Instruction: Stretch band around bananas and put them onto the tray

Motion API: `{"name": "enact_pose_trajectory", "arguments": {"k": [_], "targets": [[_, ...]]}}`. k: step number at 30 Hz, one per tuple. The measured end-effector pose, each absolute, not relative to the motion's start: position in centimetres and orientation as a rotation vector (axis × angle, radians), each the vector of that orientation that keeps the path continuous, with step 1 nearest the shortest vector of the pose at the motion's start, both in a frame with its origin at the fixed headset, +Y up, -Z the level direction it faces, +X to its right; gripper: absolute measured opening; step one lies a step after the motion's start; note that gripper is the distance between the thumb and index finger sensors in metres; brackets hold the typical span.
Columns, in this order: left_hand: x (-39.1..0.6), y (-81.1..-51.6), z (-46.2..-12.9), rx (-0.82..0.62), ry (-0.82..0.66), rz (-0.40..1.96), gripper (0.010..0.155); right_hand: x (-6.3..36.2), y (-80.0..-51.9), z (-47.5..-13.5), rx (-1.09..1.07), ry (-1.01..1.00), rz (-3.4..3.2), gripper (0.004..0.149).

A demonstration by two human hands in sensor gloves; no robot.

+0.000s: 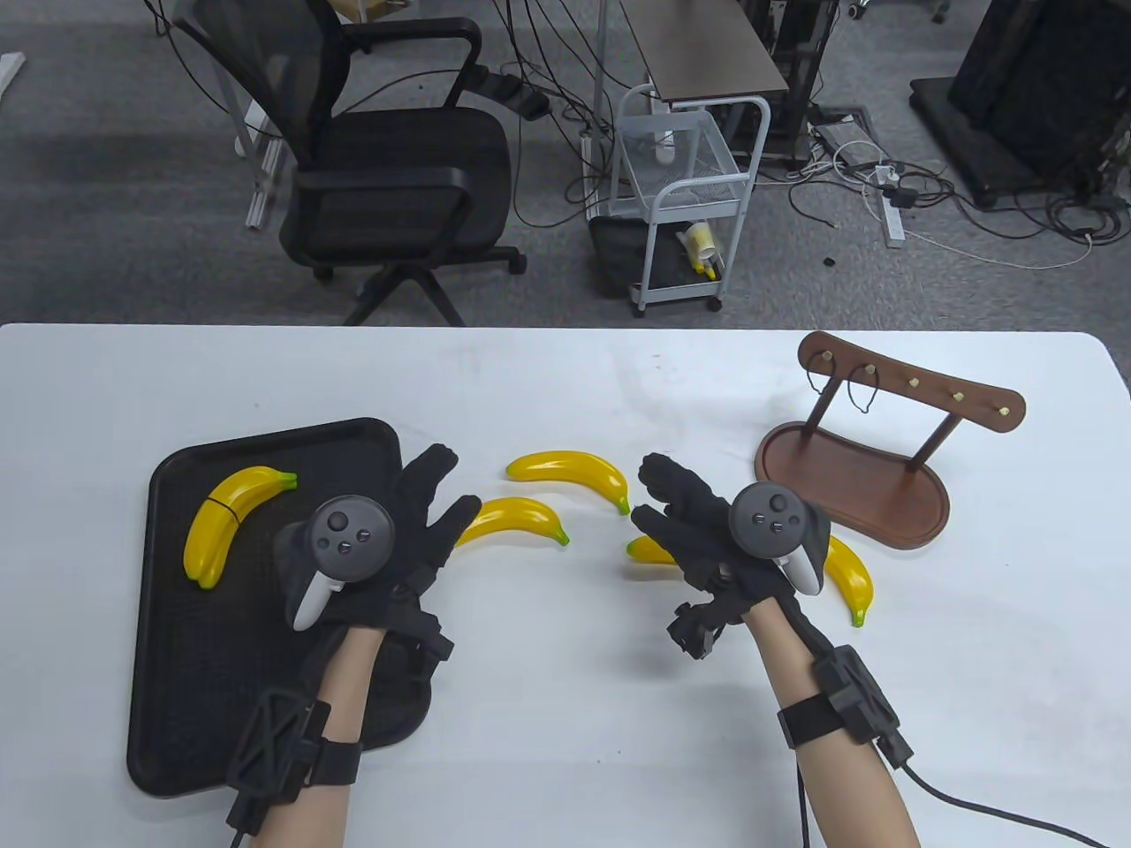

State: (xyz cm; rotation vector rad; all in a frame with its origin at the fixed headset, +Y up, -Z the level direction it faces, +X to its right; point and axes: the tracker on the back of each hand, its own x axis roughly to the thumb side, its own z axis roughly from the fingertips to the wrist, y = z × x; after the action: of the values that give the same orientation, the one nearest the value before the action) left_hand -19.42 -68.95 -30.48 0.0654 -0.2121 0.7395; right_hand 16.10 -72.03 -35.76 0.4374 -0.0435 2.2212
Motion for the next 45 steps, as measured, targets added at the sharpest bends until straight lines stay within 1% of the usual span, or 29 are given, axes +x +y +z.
{"name": "enact_pose_trajectory", "arguments": {"k": [7,12,18,30,39,45], "targets": [[-17.5,-71.0,-30.4,-0.005,-0.257,0.727,0.065,16.6,-72.7,-35.9,0.402,-0.044,2.259,0.068],[-17.4,-72.0,-30.2,-0.021,-0.263,0.784,0.064,17.4,-73.0,-36.2,0.359,-0.059,2.277,0.068],[-17.7,-72.4,-29.9,-0.021,-0.277,0.861,0.063,19.5,-73.1,-36.7,0.268,-0.088,2.287,0.068],[-17.2,-72.8,-29.6,-0.040,-0.301,0.842,0.062,27.7,-73.2,-38.0,-0.117,-0.209,2.186,0.068],[-16.7,-73.1,-29.6,-0.058,-0.311,0.830,0.062,32.0,-74.2,-38.8,-0.373,-0.235,2.009,0.067],[-16.7,-73.1,-29.6,-0.060,-0.310,0.832,0.062,33.7,-74.9,-39.8,-0.523,-0.241,1.886,0.069]]}}
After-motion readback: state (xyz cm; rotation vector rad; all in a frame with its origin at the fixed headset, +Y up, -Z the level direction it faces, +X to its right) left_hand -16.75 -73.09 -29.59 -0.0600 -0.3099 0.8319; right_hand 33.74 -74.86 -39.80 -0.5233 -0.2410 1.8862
